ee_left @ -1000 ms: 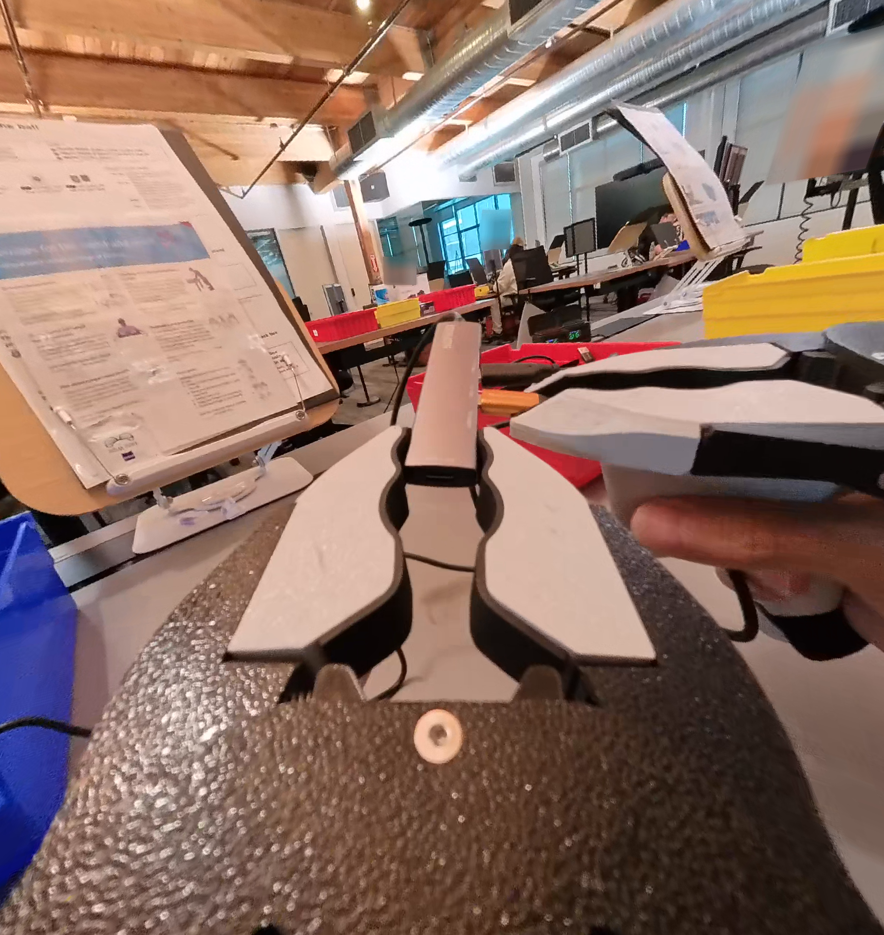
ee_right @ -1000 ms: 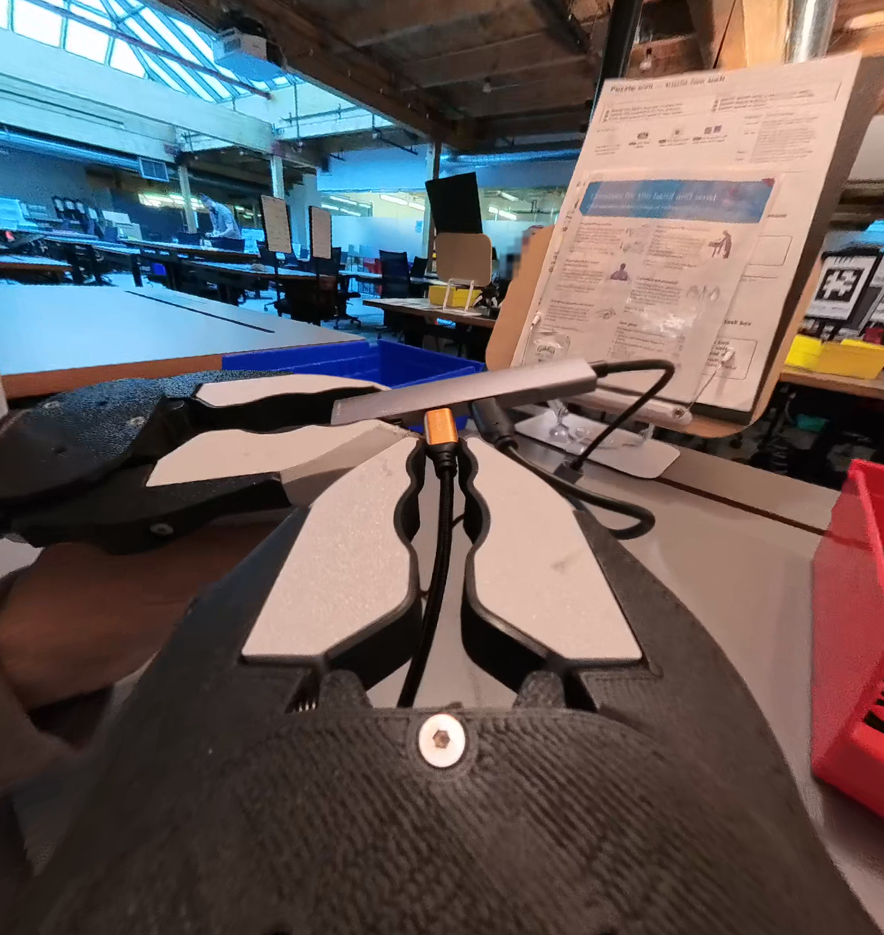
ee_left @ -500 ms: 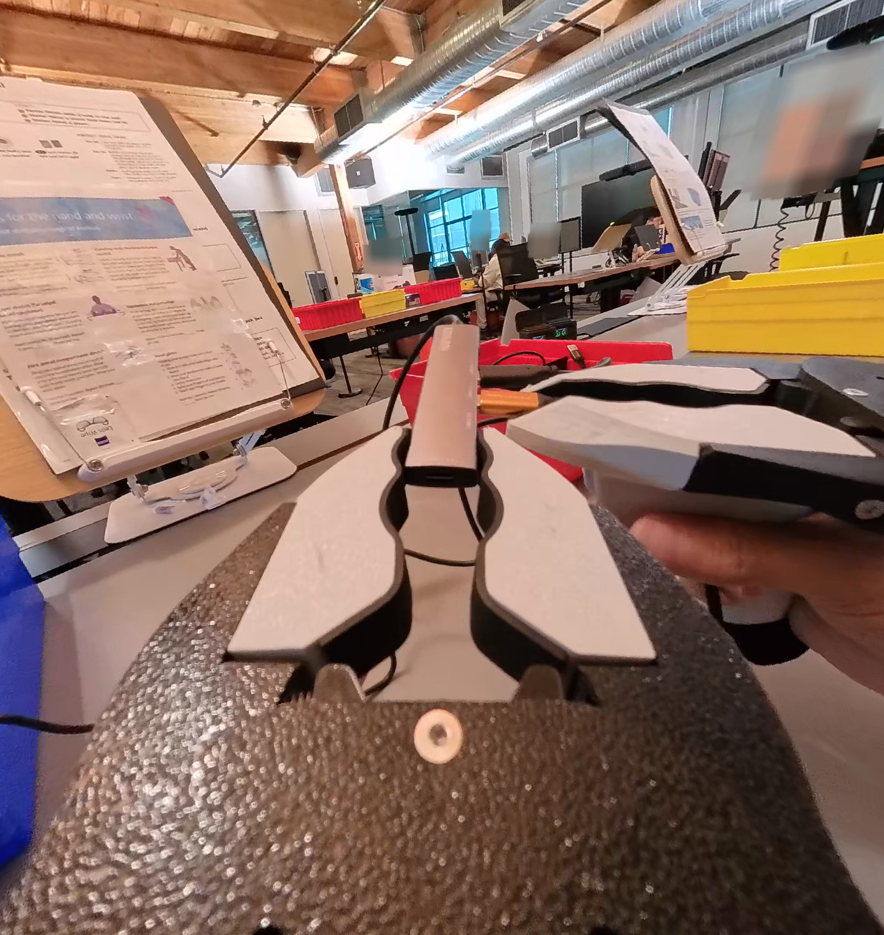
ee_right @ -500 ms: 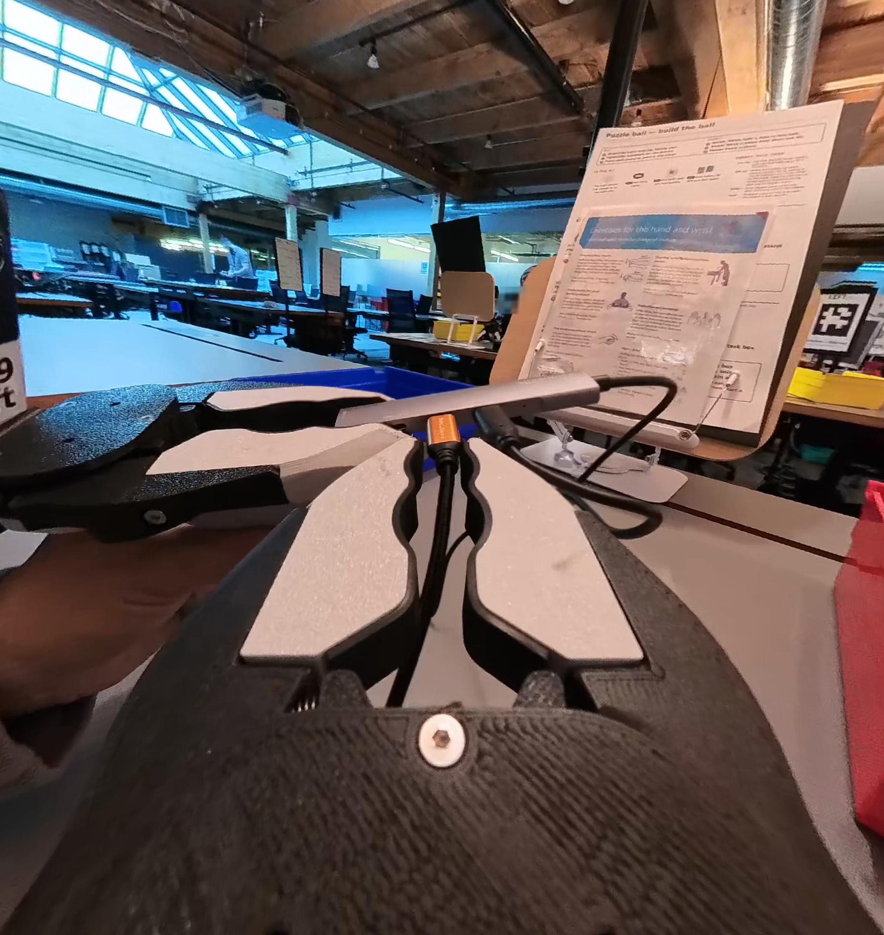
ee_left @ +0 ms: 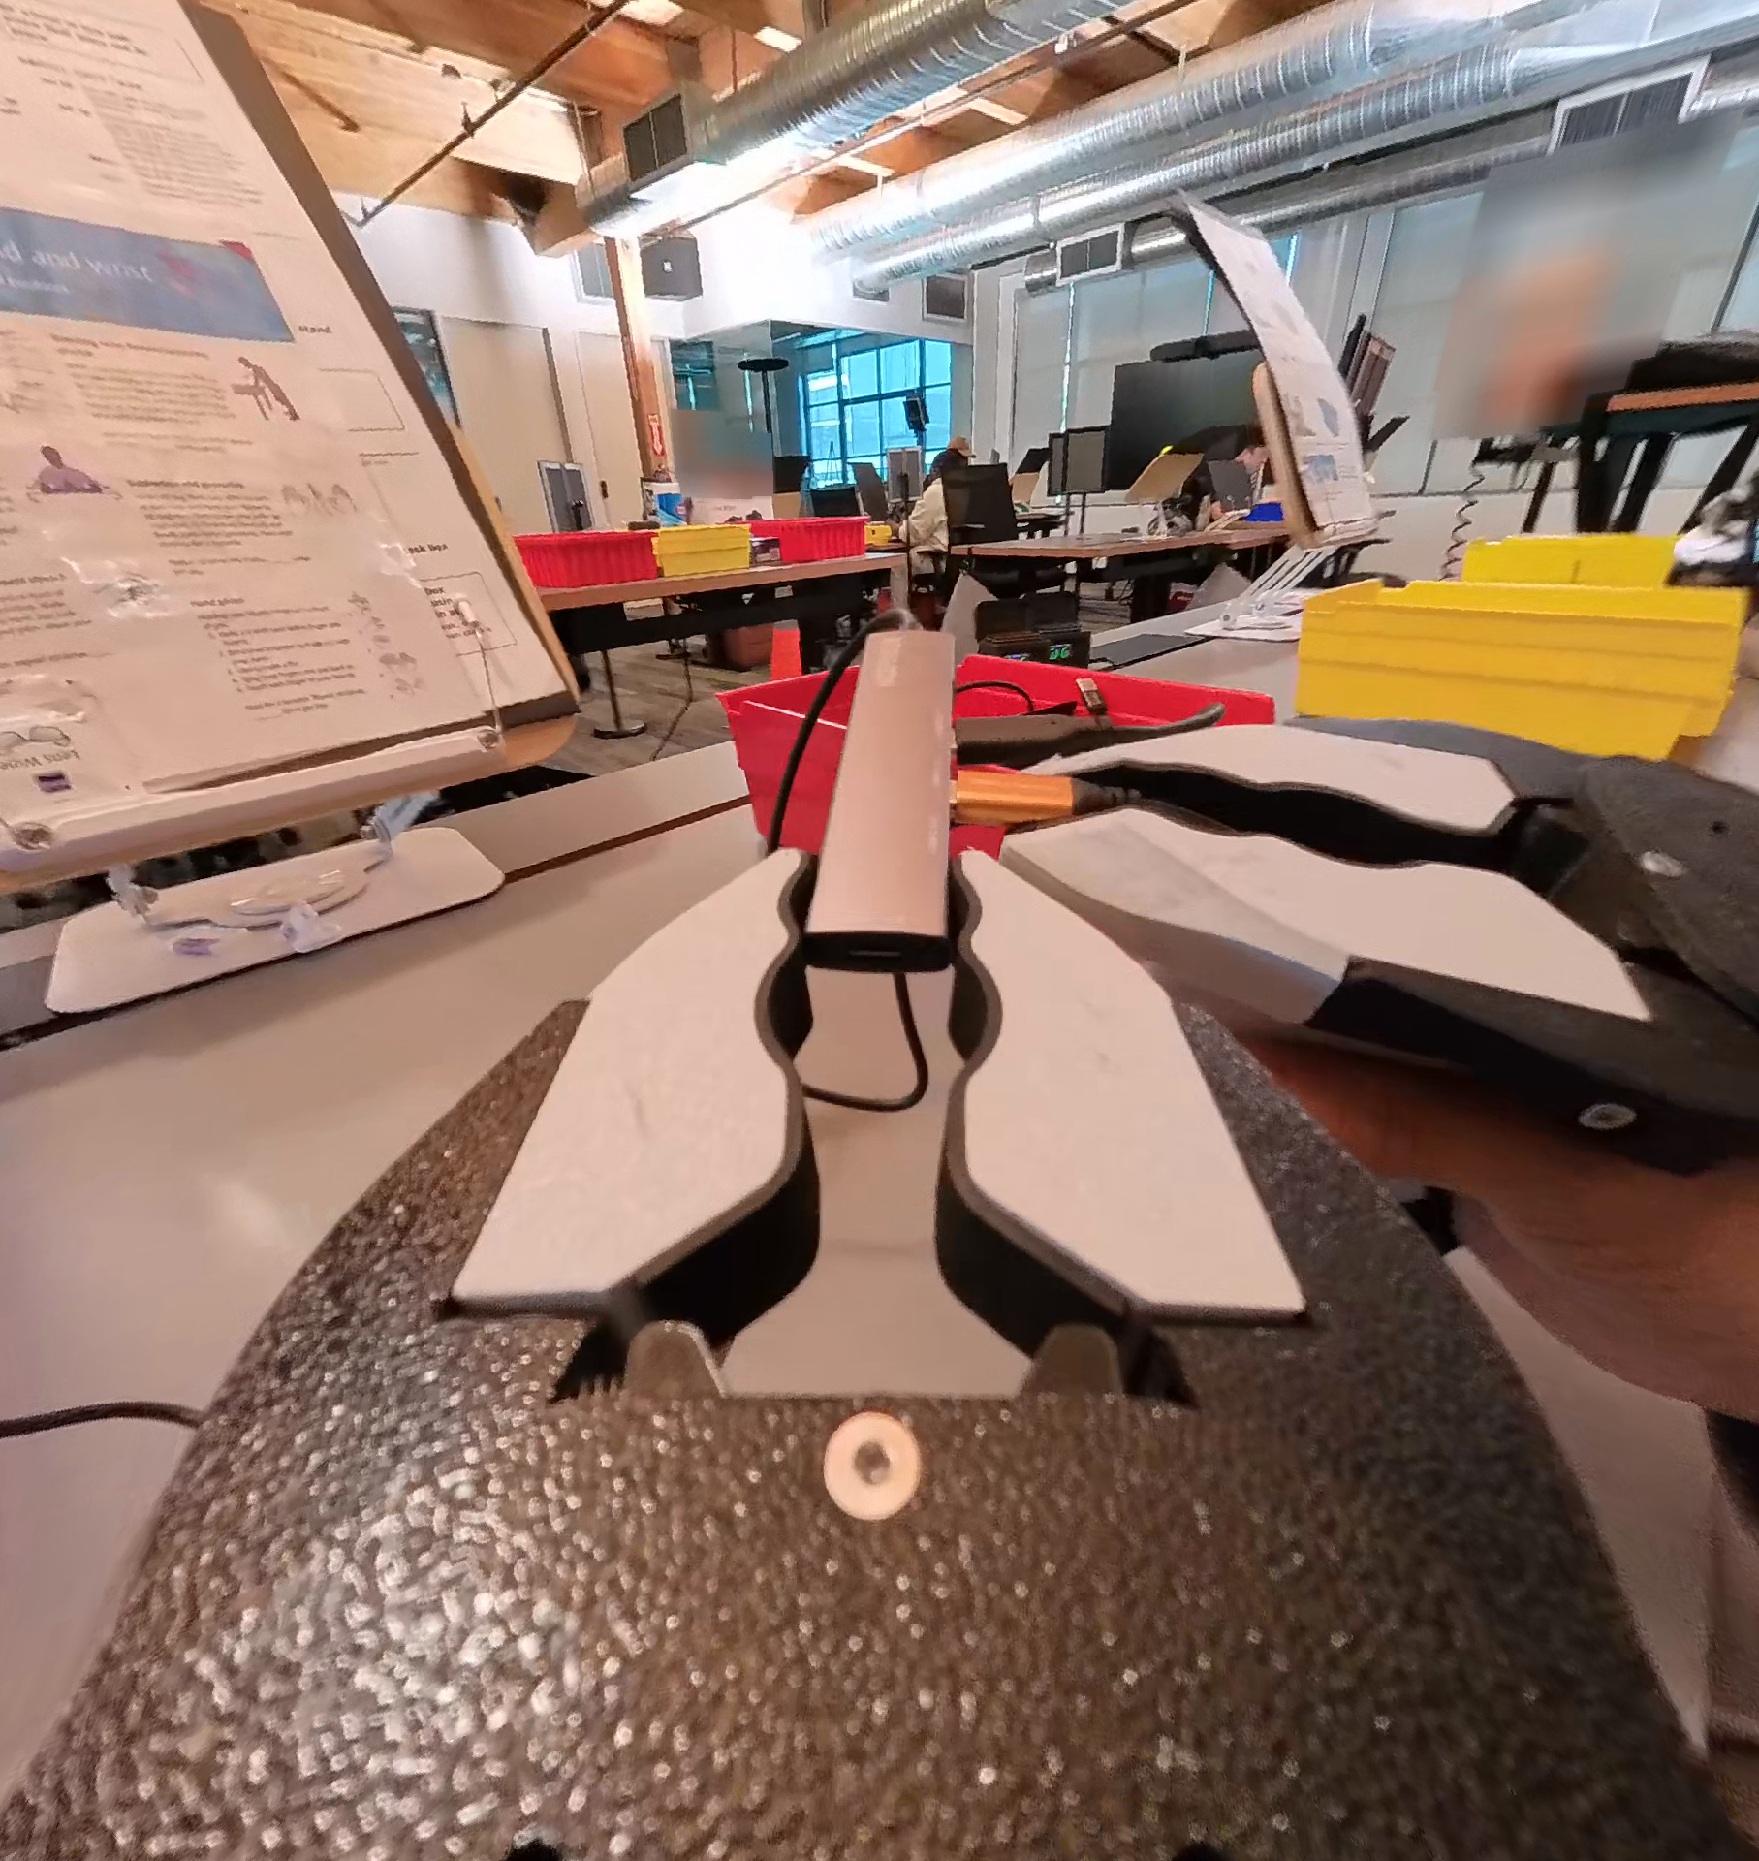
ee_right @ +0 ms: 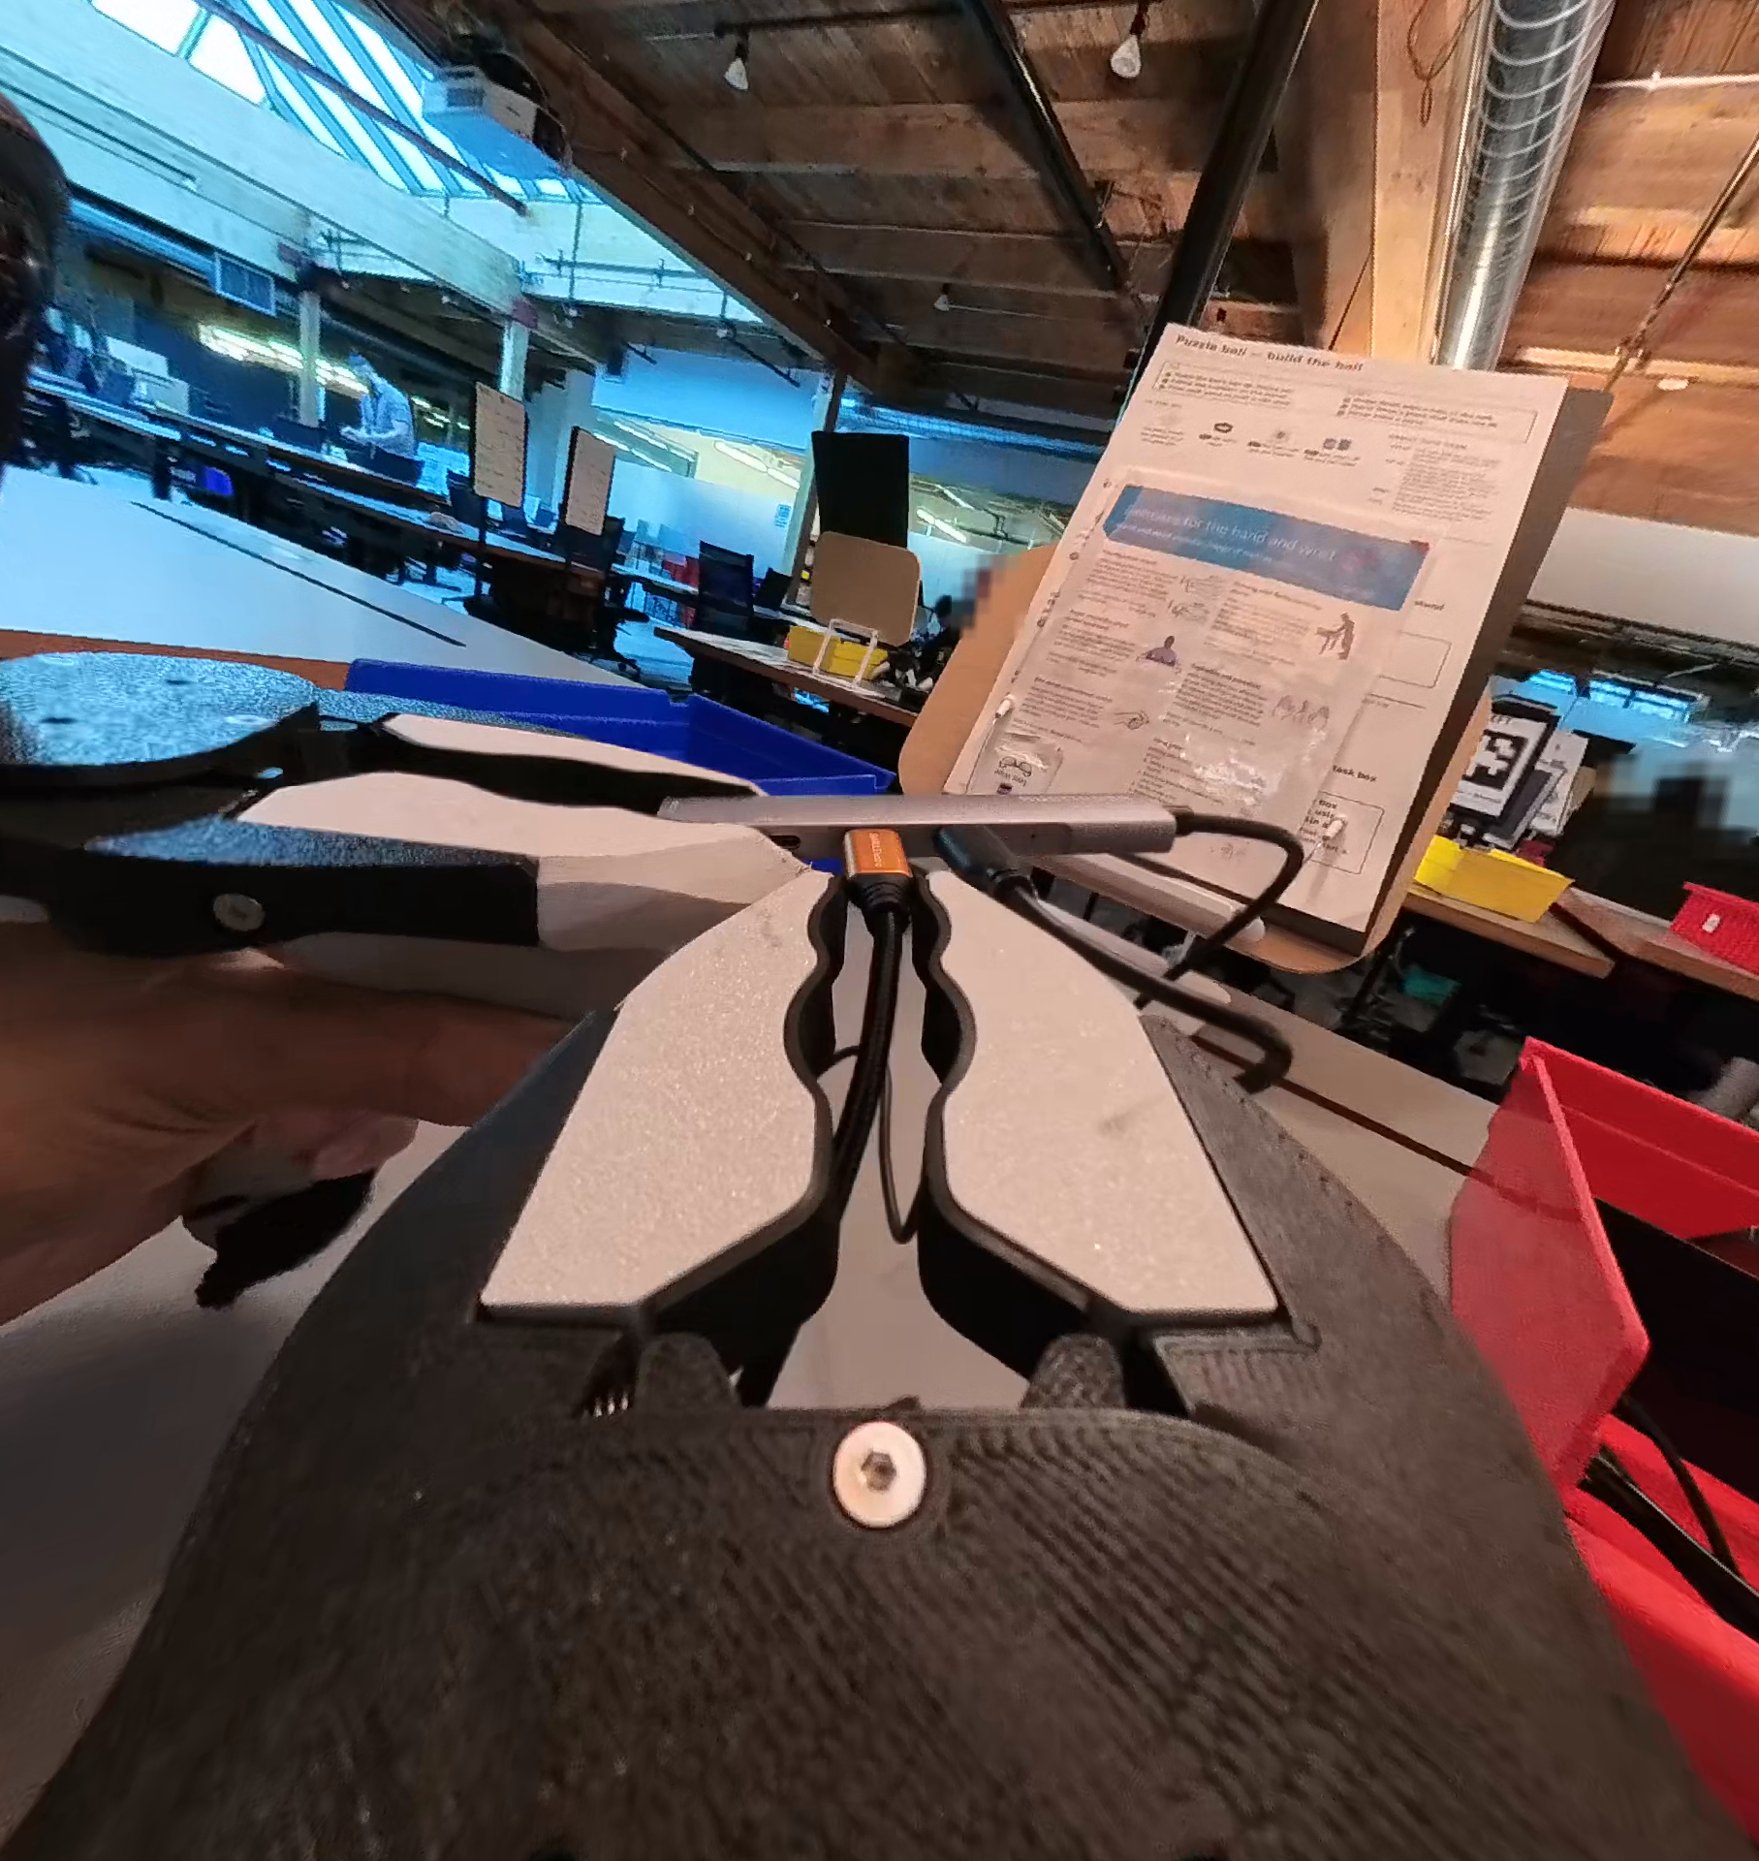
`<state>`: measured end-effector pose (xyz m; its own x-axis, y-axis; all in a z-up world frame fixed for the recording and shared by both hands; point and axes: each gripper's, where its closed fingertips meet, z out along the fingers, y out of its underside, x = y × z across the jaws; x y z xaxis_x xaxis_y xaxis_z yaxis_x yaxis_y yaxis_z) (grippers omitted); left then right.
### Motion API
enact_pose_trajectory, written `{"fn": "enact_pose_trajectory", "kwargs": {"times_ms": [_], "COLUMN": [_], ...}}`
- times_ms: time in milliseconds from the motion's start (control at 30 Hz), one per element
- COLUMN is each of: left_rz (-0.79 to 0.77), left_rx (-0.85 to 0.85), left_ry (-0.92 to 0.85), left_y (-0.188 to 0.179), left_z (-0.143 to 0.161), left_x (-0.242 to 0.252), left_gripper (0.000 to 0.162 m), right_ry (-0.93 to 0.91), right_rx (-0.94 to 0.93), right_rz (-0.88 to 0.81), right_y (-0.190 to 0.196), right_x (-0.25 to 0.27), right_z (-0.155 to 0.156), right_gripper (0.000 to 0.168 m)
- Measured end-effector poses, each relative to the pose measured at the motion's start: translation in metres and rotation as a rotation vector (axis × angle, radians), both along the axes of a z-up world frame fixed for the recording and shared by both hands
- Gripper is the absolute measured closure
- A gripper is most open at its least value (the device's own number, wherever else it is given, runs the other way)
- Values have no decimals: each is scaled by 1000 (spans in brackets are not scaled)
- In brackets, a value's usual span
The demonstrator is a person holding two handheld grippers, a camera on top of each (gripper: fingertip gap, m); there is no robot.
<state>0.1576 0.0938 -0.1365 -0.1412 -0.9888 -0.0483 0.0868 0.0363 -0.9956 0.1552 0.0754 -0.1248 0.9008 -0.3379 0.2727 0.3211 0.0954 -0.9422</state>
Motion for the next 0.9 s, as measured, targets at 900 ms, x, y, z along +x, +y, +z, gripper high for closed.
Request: {"fn": "enact_pose_trajectory", "kwargs": {"times_ms": [900], "left_rz": [-41], "left_rx": [-105], "left_ry": [40], "left_y": [-2], "left_z": [-5], "left_x": [3], "left_gripper": [138], "right_ry": [-51], "right_rx": [57], "right_rz": [-23], "right_y": [-3], "right_x": [0], "right_z": [1], "right_gripper": [154]}}
